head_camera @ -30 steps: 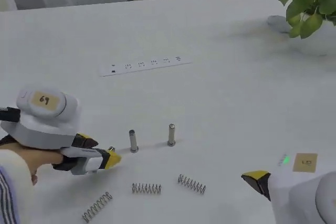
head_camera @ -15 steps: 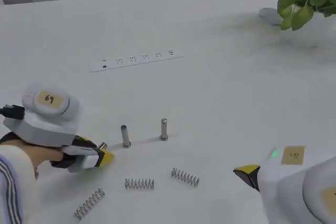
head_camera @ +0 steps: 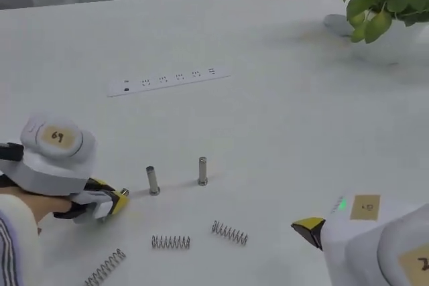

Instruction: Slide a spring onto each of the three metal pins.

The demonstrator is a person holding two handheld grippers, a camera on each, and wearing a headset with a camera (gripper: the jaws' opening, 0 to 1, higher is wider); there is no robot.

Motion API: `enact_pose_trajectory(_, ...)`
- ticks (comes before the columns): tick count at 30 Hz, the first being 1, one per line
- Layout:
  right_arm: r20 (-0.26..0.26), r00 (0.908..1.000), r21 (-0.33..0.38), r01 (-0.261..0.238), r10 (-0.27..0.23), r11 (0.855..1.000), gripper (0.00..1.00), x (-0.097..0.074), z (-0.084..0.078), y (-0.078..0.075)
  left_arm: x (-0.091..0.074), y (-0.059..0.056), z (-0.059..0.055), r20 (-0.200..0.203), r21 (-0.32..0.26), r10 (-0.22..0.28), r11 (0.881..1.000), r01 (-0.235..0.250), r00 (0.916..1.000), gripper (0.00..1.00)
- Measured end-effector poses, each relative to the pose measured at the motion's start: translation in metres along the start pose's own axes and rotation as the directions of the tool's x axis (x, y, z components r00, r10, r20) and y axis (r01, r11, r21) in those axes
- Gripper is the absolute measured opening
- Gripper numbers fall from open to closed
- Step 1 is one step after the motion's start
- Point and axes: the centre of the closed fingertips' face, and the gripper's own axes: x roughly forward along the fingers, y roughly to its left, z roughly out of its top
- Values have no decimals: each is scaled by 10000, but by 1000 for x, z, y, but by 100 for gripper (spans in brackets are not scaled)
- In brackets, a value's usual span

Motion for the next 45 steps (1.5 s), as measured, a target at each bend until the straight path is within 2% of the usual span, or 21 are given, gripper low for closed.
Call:
enact_pose_trajectory(10,12,10000,-50,-21,21,10000,90,-1,1,1,2,4,0,-18,-100,59,9999,-59,10000,5)
enact_pose_trajectory(11,11,10000,-50,-6,6,10000,90,-1,1,1,2,4,0,-21,-322,155,9994,-156,9999,5)
enact_pose_trajectory(16,18,10000,-19,46,-46,10000,89,-2,0,-1,1,5,0,3,-499,286,9983,-285,9996,3)
enact_pose_trajectory(18,53,10000,6,38,-38,10000,89,-3,0,0,1,9,-1,-15,-808,394,9960,-394,9992,1)
enact_pose_trajectory(20,54,10000,-8,28,-28,10000,88,-3,0,0,1,10,-1,52,-1047,370,9938,-363,9993,0)
enact_pose_trajectory(30,356,9993,159,-81,76,9998,88,-4,5,0,0,9,-1,123,-1160,305,9928,-289,9995,0)
enact_pose_trajectory(36,313,9995,130,-39,35,9999,88,-5,4,-1,0,8,-1,124,-1295,212,9914,-194,9997,0)
enact_pose_trajectory(42,567,9984,360,-91,70,9993,90,-6,10,-1,-1,10,-1,180,-2035,280,9788,-237,9994,0)
enact_pose_trajectory(45,605,9982,289,-68,50,9996,90,-6,12,-1,-2,12,-1,144,-1986,357,9796,-321,9993,0)
